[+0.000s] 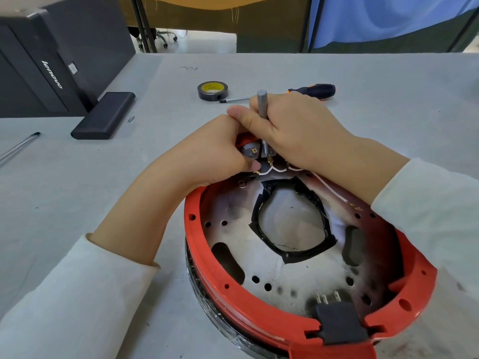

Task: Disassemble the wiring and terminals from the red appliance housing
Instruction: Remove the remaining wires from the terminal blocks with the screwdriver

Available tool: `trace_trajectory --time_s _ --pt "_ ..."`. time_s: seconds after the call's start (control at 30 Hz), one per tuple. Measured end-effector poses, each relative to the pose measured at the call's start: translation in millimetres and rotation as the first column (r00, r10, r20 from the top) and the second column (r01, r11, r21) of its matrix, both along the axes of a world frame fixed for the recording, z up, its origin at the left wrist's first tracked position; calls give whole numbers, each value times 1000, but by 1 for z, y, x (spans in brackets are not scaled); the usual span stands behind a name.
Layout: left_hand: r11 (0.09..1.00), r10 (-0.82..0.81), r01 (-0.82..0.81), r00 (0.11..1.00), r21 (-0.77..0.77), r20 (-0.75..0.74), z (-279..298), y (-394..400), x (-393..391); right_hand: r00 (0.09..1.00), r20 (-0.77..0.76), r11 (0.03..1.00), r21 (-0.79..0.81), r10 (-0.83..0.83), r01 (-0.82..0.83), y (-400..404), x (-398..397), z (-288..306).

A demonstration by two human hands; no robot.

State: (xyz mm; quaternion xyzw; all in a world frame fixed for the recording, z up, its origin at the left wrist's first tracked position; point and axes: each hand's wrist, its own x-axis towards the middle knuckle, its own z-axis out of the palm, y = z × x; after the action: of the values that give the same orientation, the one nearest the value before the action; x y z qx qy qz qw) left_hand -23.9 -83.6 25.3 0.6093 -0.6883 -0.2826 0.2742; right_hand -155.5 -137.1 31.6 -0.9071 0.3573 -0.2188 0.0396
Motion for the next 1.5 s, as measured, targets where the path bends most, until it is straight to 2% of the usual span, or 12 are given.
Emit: trace_trajectory --time_s 0.4,0.87,1.13,1.27,1.33,1.4,1.5 --pt "1000 20 -20 998 -1 56 2 1 -1 996 69 995 85 -57 51 -1 6 0" --pt "999 17 -14 998 -38 61 -1 -1 0 984 148 995 49 -99 92 -3 8 -3" --pt "999 -11 12 1000 -32 29 1 1 1 904 422 970 241 -68 -39 -4 -7 4" --pt "999 -13 15 999 -31 51 1 2 0 916 386 909 411 -107 -67 -1 -25 6" --pt "999 -8 10 998 -31 61 1 2 1 877 448 867 492 -173 -81 0 -33 4" --pt "1000 -2 4 998 -26 67 1 2 1 833 511 872 485 -213 -74 0 -36 -1" --pt "1000 -7 8 998 -20 67 2 2 1 832 515 926 377 -206 -4 -2 -34 -6"
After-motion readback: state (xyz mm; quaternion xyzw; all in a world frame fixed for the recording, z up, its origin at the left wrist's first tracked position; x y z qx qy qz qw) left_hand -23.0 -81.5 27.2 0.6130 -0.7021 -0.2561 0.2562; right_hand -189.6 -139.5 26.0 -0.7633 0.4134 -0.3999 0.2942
